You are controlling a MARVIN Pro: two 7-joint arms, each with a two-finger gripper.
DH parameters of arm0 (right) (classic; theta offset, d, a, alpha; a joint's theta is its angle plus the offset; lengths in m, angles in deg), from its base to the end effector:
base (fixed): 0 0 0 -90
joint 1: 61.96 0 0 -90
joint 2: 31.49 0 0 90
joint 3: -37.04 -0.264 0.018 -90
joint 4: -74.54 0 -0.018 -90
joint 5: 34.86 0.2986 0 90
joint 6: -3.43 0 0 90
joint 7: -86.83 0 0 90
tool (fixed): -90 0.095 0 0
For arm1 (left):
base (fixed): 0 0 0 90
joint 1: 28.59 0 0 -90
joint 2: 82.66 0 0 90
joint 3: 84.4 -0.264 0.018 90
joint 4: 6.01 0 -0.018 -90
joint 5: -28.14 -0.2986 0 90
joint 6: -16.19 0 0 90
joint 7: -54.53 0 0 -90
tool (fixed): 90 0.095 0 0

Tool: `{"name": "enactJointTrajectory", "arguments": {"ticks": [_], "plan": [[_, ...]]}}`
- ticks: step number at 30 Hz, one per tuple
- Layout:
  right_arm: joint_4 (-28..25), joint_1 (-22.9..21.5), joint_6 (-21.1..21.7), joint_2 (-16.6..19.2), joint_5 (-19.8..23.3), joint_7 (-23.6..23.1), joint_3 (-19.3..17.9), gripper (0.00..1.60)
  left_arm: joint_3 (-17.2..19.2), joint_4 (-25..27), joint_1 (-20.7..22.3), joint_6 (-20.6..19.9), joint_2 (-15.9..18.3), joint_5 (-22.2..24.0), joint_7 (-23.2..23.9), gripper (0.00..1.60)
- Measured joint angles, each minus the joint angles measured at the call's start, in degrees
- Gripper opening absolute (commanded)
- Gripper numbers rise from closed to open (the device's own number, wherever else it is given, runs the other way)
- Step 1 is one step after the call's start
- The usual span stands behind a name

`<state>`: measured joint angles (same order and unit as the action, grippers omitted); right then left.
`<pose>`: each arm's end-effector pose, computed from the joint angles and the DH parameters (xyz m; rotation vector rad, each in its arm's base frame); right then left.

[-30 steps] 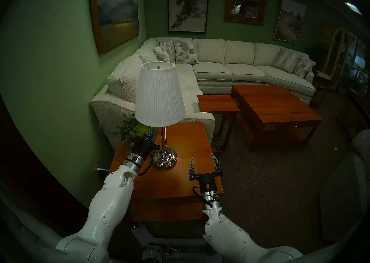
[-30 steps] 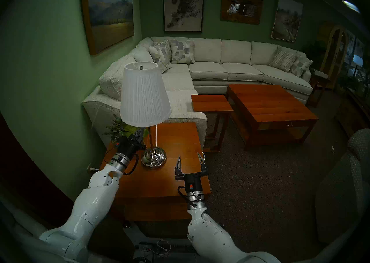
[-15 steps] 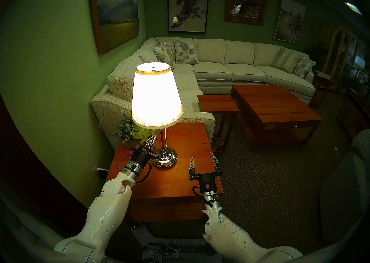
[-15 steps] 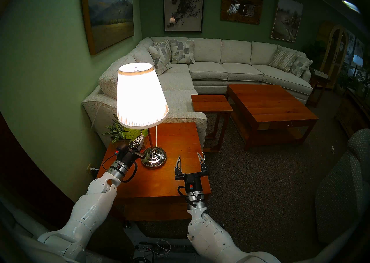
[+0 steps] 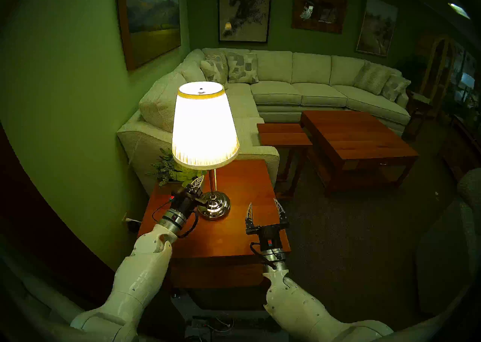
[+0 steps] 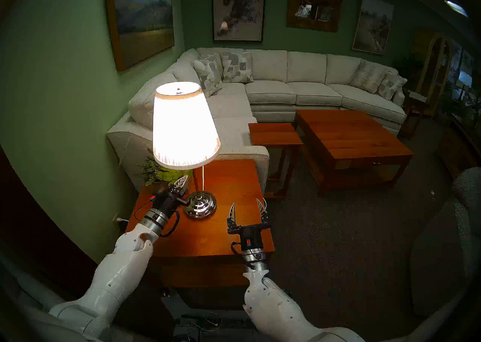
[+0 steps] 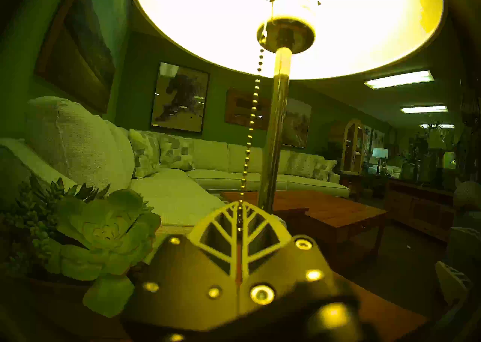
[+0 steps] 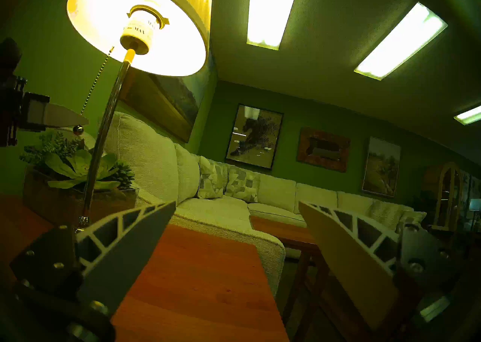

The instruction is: Pull on string to turn on lamp

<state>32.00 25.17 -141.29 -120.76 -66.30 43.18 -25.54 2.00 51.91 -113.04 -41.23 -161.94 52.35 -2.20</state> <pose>0.2968 0.1013 -0.4560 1.7369 0.3362 2.4949 0.3871 0.0275 -0.3889 1.7706 -0.2785 2.0773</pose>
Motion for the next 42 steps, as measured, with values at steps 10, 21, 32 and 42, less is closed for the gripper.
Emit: {"name": "enactJointTrajectory", "arguments": {"ticks": [10,21,32,42], "plan": [[0.0,0.0,0.0,0.0,0.0,0.0,0.0,1.6,0.2,1.1,0.0,-0.3,1.2,0.2,1.0,0.29],[0.0,0.0,0.0,0.0,0.0,0.0,0.0,1.6,0.2,0.5,0.0,0.7,1.6,0.4,3.2,0.46],[0.0,0.0,0.0,0.0,0.0,0.0,0.0,1.6,0.3,-0.4,0.2,2.1,1.6,0.9,5.1,0.73],[0.0,0.0,0.0,0.0,0.0,0.0,0.0,1.6,0.6,-0.6,-0.2,3.7,2.0,1.6,7.3,0.79]]}}
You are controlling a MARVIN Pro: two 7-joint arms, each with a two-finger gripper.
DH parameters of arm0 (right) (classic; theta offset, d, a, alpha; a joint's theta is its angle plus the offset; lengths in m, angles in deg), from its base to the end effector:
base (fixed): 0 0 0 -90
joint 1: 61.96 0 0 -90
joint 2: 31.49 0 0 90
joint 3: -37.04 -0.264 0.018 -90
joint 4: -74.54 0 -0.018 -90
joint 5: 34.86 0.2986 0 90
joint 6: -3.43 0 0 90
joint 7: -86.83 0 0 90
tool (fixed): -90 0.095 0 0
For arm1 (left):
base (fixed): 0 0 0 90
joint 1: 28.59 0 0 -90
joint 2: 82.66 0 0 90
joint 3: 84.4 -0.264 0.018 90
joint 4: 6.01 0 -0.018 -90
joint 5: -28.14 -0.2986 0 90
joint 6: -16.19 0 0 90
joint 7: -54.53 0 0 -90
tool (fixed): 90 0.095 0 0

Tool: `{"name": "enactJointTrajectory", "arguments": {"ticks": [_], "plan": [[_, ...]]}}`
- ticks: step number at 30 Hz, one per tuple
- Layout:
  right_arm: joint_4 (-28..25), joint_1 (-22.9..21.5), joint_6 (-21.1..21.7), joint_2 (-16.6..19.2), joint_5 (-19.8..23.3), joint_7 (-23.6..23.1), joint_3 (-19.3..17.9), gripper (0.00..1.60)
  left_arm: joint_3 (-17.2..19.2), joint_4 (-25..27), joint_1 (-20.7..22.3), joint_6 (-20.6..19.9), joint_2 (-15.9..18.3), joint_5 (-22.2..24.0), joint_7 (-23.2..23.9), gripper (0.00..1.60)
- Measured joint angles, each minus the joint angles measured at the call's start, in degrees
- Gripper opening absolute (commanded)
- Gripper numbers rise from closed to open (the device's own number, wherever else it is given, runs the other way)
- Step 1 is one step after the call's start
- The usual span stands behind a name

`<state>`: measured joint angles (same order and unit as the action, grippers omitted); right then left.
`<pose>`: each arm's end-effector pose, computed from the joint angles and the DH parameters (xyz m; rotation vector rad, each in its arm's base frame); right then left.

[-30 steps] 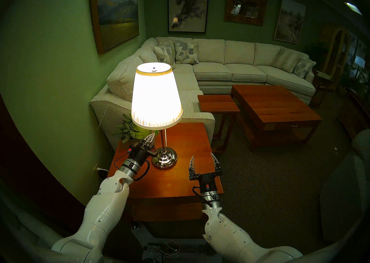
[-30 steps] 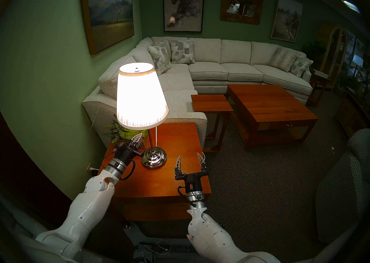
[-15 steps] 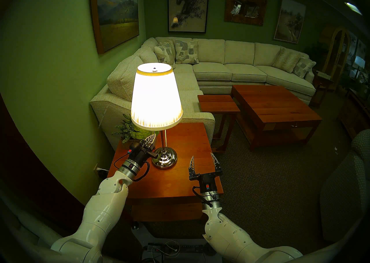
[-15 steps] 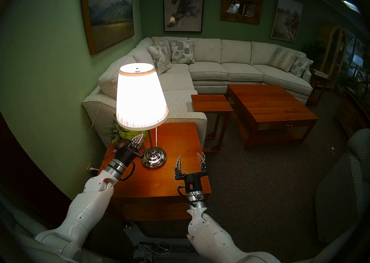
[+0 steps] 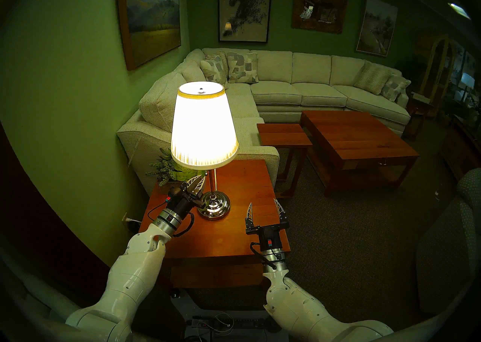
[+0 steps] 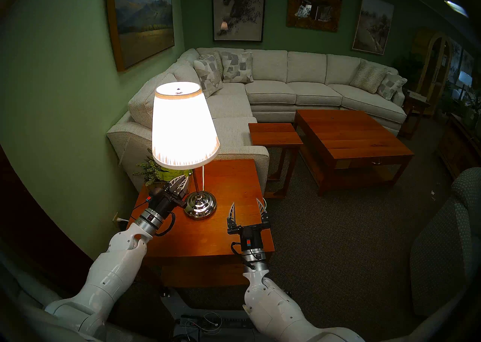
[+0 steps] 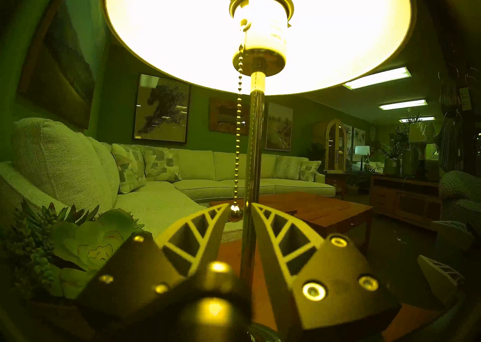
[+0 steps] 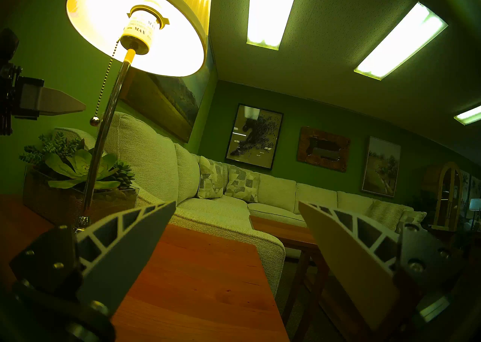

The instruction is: Pull on string to turn on lamp

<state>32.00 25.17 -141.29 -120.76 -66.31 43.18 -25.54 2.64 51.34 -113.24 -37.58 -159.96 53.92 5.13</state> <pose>0.2968 0.1014 -0.4560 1.7368 0.3364 2.4950 0.3791 0.0381 -0.3849 1.6773 -0.4099 2.0916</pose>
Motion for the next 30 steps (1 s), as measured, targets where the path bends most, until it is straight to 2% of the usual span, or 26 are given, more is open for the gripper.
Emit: {"name": "enactJointTrajectory", "arguments": {"ticks": [7,15,16,20,21,23,30], "plan": [[0.0,0.0,0.0,0.0,0.0,0.0,0.0,1.6,1.9,1.1,-1.2,0.3,1.0,1.2,0.4,0.78],[0.1,0.0,0.0,0.0,0.0,0.0,0.0,1.6,6.3,2.0,-2.9,0.7,3.3,3.0,0.5,0.79],[0.1,0.0,0.0,0.0,0.0,0.0,0.0,1.6,6.9,2.3,-3.3,0.7,3.7,3.4,0.6,0.9],[0.0,0.0,0.0,0.0,0.0,0.0,0.0,1.6,8.1,3.2,-4.8,1.0,4.1,3.8,0.5,1.0],[0.0,0.0,0.0,0.0,0.0,0.0,0.0,1.6,8.3,3.3,-5.2,1.2,4.0,3.8,0.3,1.39],[0.0,0.0,0.0,0.0,0.0,0.0,0.0,1.6,8.9,3.4,-6.0,1.7,3.9,3.8,-0.6,1.6],[0.0,0.0,0.0,0.0,0.0,0.0,0.0,1.6,10.7,3.5,-8.1,3.6,2.4,3.7,-4.8,1.53]]}}
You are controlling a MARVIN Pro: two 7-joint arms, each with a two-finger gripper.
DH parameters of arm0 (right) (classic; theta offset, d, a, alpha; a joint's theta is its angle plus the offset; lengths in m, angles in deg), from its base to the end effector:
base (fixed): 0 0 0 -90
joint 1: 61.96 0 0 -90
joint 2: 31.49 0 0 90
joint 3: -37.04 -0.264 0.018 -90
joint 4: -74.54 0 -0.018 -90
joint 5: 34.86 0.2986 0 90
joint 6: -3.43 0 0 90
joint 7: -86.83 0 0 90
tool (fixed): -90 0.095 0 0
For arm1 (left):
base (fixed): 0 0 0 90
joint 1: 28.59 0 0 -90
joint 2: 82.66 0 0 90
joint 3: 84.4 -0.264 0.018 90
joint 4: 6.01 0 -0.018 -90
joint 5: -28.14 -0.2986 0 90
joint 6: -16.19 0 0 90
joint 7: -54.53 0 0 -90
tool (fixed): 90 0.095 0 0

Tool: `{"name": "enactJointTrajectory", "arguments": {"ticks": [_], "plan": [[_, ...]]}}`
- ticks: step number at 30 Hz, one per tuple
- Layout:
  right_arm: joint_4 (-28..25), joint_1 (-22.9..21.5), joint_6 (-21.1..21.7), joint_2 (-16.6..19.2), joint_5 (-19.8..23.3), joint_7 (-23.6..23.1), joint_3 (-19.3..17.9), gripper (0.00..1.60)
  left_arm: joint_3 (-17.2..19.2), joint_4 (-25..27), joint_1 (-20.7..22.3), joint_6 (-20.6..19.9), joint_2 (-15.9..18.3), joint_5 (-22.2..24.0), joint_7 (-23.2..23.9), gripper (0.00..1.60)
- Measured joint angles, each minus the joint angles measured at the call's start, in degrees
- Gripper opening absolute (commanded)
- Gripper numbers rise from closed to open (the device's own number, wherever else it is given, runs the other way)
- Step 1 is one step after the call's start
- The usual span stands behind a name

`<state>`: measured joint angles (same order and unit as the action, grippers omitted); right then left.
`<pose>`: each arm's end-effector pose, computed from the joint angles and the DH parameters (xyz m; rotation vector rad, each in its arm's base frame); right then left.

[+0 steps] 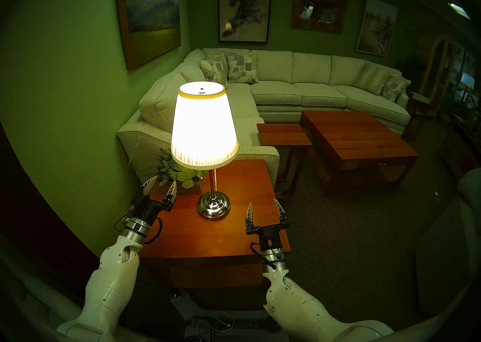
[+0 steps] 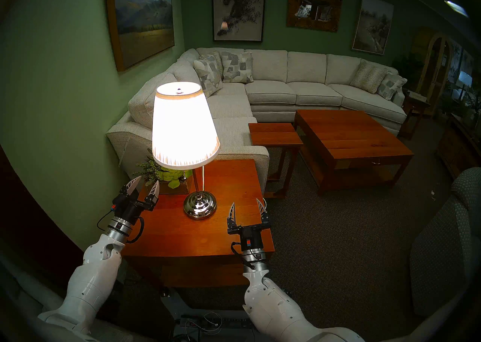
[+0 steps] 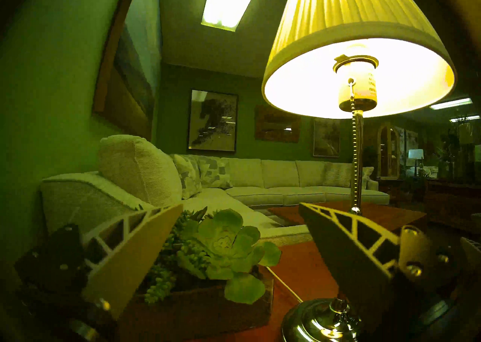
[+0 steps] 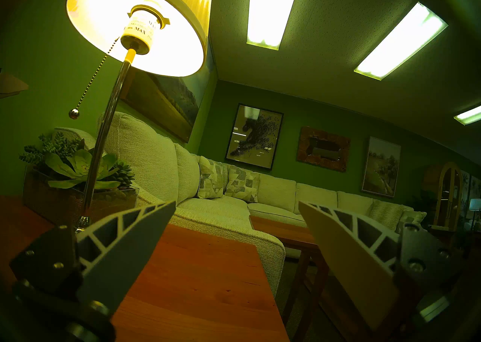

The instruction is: Pull on string to turn on lamp

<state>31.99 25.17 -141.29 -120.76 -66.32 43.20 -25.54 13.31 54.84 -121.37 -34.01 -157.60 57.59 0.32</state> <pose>0.2968 0.1014 -0.4559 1.7364 0.3361 2.4951 0.3375 0.1250 -0.3898 1.7955 -0.1620 2.3099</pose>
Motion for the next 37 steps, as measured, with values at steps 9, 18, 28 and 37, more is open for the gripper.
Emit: {"name": "enactJointTrajectory", "arguments": {"ticks": [9,18,28,37], "plan": [[0.0,0.0,0.0,0.0,0.0,0.0,0.0,1.6,0.5,2.8,-2.9,1.1,-2.1,-0.4,-3.1,1.6],[0.0,0.0,0.0,0.0,0.0,0.0,0.0,1.6,0.4,4.3,-4.2,1.0,-2.7,-0.9,-3.5,1.6],[0.0,0.0,0.0,0.0,0.0,0.0,0.0,1.6,0.3,5.3,-4.5,-0.8,-2.2,0.7,-1.4,1.6],[0.0,0.0,0.0,0.0,0.0,0.0,0.0,1.6,0.5,6.9,-5.4,-7.2,-1.3,3.9,1.1,1.6]]}}
